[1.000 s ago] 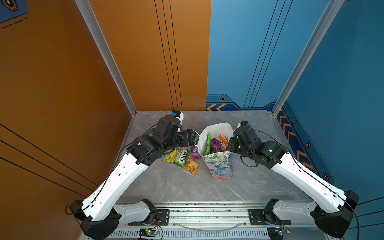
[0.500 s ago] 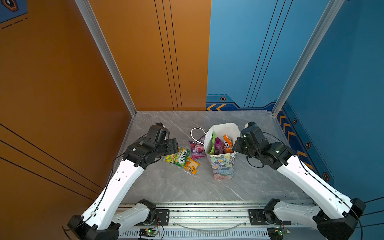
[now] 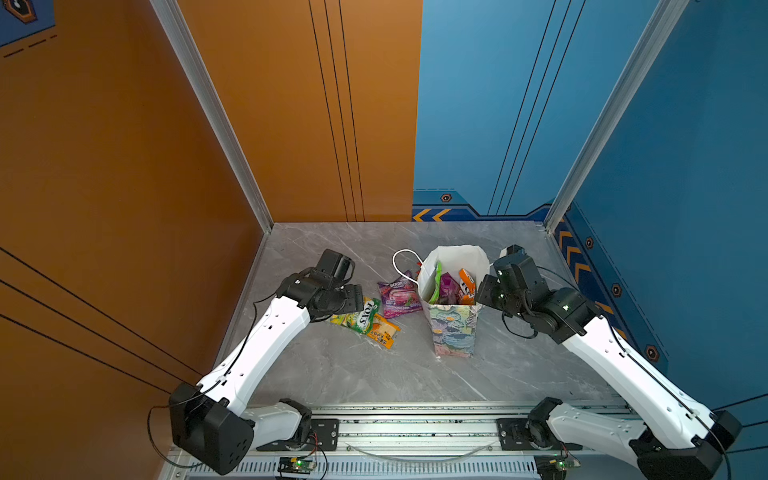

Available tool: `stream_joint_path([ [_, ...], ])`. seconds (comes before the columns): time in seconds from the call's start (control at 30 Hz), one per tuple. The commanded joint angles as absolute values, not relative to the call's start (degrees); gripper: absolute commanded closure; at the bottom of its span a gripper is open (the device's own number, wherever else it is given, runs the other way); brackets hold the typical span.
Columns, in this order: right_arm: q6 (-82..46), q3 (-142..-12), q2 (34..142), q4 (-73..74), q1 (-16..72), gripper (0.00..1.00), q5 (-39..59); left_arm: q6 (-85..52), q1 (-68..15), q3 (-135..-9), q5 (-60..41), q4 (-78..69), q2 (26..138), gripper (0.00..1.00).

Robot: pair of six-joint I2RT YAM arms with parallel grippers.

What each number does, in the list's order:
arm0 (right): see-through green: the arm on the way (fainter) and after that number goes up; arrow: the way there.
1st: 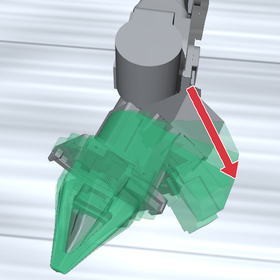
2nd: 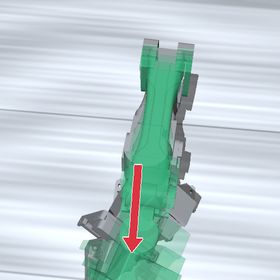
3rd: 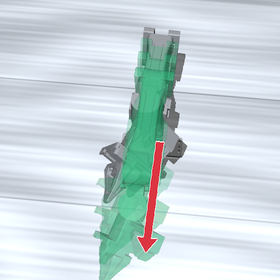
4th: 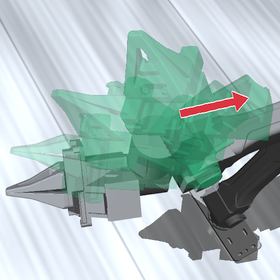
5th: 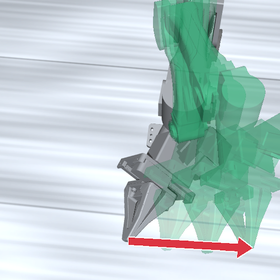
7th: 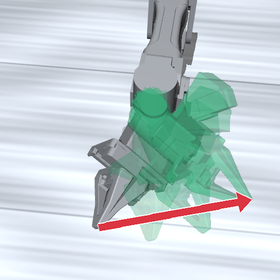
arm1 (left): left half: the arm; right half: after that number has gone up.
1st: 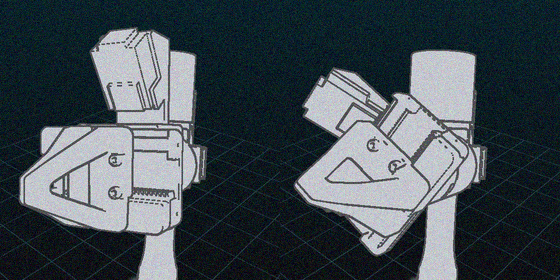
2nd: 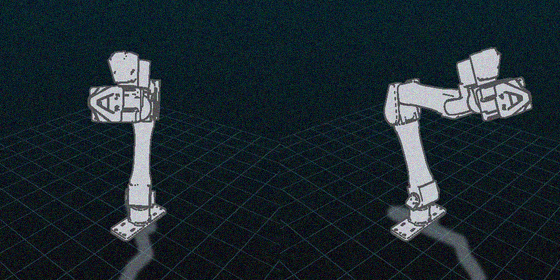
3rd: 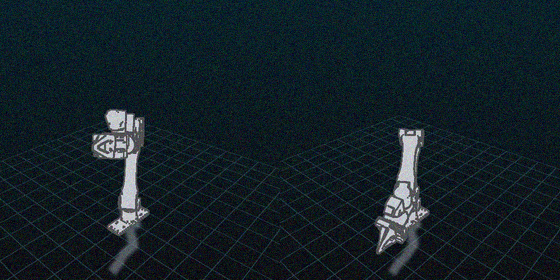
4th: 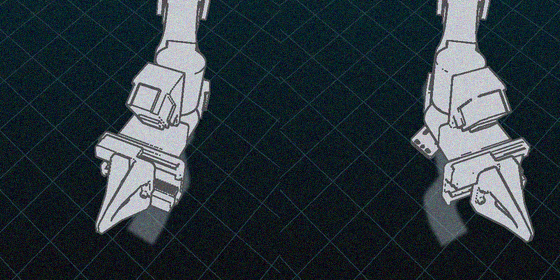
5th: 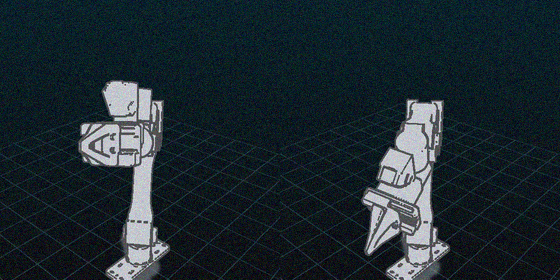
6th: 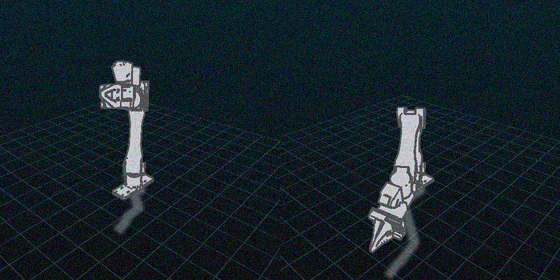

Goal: Place the snacks into the paper bag
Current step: 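Move the left gripper over the green Fox's Spring Tea bag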

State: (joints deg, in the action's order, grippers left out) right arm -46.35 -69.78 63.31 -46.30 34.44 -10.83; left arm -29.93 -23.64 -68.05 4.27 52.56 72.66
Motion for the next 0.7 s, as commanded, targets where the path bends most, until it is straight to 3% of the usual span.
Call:
stream_joint_path([
  [0.0, -45.2, -69.8, 61.1, -44.2, 33.7, 1.00, -11.9, -28.3, -24.3, -67.4, 5.1, 54.0, 74.6, 0.15],
  [0.13, -45.2, -69.4, 60.4, -44.2, 33.3, 1.00, -11.6, -27.7, -26.1, -68.5, 7.6, 55.1, 78.2, 0.09],
  [0.67, -45.1, -68.8, 59.2, -44.3, 32.0, 1.00, -10.4, -23.2, -33.5, -80.7, 13.2, 58.4, 99.9, 0.09],
])
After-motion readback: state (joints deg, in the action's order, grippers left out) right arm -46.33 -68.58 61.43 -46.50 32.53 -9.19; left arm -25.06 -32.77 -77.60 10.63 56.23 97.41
